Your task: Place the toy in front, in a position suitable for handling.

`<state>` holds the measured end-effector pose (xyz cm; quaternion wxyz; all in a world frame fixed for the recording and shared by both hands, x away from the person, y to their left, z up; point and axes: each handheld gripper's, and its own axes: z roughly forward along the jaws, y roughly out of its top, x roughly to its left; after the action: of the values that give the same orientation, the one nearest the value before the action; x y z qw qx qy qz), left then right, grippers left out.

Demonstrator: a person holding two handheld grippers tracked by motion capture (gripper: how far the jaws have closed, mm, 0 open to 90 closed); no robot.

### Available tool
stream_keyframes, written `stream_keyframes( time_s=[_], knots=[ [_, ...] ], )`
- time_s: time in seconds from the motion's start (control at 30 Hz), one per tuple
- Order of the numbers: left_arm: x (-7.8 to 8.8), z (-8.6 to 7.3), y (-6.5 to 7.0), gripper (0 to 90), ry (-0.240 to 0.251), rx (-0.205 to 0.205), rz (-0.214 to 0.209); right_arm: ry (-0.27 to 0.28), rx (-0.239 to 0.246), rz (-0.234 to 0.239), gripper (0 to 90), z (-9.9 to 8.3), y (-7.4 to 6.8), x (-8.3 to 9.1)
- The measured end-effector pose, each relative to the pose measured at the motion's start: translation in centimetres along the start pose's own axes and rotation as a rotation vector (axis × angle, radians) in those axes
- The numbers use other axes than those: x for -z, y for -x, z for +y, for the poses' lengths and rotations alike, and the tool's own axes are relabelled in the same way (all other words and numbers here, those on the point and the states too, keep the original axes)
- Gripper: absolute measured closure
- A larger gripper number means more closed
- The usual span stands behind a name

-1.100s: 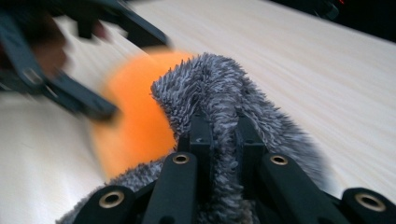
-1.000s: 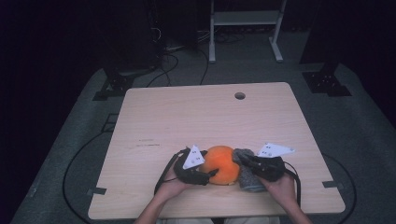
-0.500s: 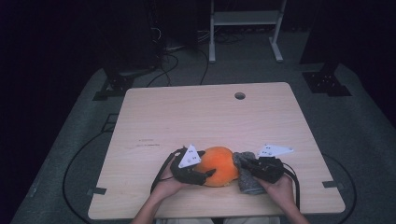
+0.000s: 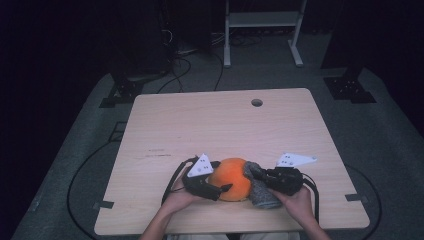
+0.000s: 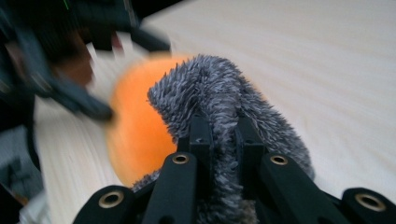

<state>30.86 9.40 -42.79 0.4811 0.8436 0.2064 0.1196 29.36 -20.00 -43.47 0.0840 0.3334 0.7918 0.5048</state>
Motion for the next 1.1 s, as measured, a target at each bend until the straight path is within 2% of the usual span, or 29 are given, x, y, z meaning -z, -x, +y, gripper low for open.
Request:
stream_keyframes(
  time_s=[0.07, 0.1, 0.13, 0.17, 0.27, 0.33, 0.37, 0.4, 0.43, 0.47, 0.5, 0.53, 0.57, 0.63, 0.7, 0.73, 0.77, 0.8, 0.87, 0.9, 0.93, 1.0, 1.03, 1.07, 1.1],
  knots=[
    [-0.3, -0.3, -0.6, 8.1, -0.036, 0.051, -0.03, -0.007, -0.047, 0.023, 80.3, -0.5, 0.7, -0.1],
    [-0.5, -0.3, -0.6, 11.8, -0.055, 0.053, -0.042, -0.009, -0.062, 0.023, 80.3, -0.7, 1.0, 0.0],
    [-0.6, -0.4, -0.4, 15.9, -0.06, 0.041, -0.041, -0.022, -0.067, 0.012, 80.3, -0.7, 1.2, 0.0],
    [-0.6, -0.4, -0.2, 21.1, -0.052, 0.027, -0.039, -0.054, -0.058, -0.03, 80.3, -0.8, 1.4, -0.1],
    [-0.6, -0.5, 0.2, 24.4, -0.048, -0.009, -0.029, -0.064, -0.065, -0.042, 80.4, -0.8, 1.5, 0.1],
    [-0.4, -0.5, 0.5, 28.4, -0.042, -0.057, -0.017, -0.04, -0.032, -0.049, 80.3, -0.2, 1.0, 0.5],
    [-0.4, -0.3, 1.0, 31.5, -0.043, -0.121, -0.01, 0.028, -0.003, -0.015, 80.3, 0.7, 0.1, 1.1],
    [-0.4, -0.3, 1.0, 32.6, -0.043, -0.121, -0.01, 0.028, -0.003, -0.015, 80.3, 0.7, 0.1, 1.1],
    [-0.5, -0.1, 1.5, 33.1, -0.043, -0.169, -0.003, 0.057, 0.053, -0.004, 80.3, 1.6, -1.0, 1.4],
    [-0.5, 0.0, 1.7, 33.1, -0.044, -0.187, -0.001, 0.057, 0.053, -0.004, 80.3, 1.6, -1.0, 1.4],
    [-0.6, 0.0, 1.9, 33.2, -0.041, -0.196, -0.004, 0.052, 0.075, -0.006, 80.3, 1.7, -1.2, 1.3],
    [-0.6, -0.1, 2.0, 33.1, -0.04, -0.197, -0.006, 0.028, 0.089, -0.012, 80.3, 1.6, -1.3, 1.0],
    [-0.6, -0.1, 1.9, 33.0, -0.042, -0.193, -0.013, 0.02, 0.086, -0.015, 80.3, 1.3, -1.1, 0.8],
    [-0.6, -0.3, 1.7, 33.0, -0.045, -0.187, -0.018, -0.005, 0.047, -0.017, 80.4, 0.5, -0.2, 0.5],
    [-0.5, -0.3, 1.7, 32.7, -0.043, -0.178, -0.017, -0.033, 0.009, -0.045, 80.4, 0.2, 0.5, 0.6],
    [-0.5, -0.4, 1.7, 32.5, -0.04, -0.178, -0.017, -0.044, 0.008, -0.069, 80.4, 0.2, 0.6, 0.8],
    [-0.5, -0.4, 1.7, 32.1, -0.041, -0.178, -0.016, -0.016, 0.022, -0.079, 80.4, 0.4, 0.3, 1.3],
    [-0.5, -0.4, 1.7, 32.1, -0.04, -0.178, -0.017, -0.016, 0.022, -0.079, 80.4, 0.4, 0.3, 1.3],
    [-0.6, -0.2, 1.8, 30.8, -0.044, -0.181, -0.023, 0.041, 0.038, -0.033, 80.4, 0.8, -0.4, 1.7],
    [-0.6, -0.2, 1.7, 28.6, -0.042, -0.174, -0.03, 0.045, 0.069, -0.027, 80.3, 1.1, -1.0, 1.6],
    [-0.6, -0.2, 1.6, 22.4, -0.044, -0.167, -0.037, 0.013, 0.112, -0.014, 80.3, 1.2, -1.4, 1.1],
    [-0.5, -0.2, 1.1, 19.0, -0.046, -0.123, -0.036, 0.001, 0.116, -0.018, 80.3, 1.1, -1.4, 0.8],
    [-0.9, -0.2, 0.6, 8.2, -0.064, -0.053, -0.028, -0.015, 0.09, -0.016, 80.3, 0.7, -0.9, 0.5],
    [-0.9, -0.2, 0.6, 7.1, -0.064, -0.053, -0.028, -0.014, 0.08, -0.014, 80.3, 0.6, -0.7, 0.5],
    [-1.0, -0.3, 0.3, 7.9, -0.077, -0.017, -0.046, -0.021, 0.069, -0.022, 80.3, 0.6, -0.5, 0.6]
  ],
)
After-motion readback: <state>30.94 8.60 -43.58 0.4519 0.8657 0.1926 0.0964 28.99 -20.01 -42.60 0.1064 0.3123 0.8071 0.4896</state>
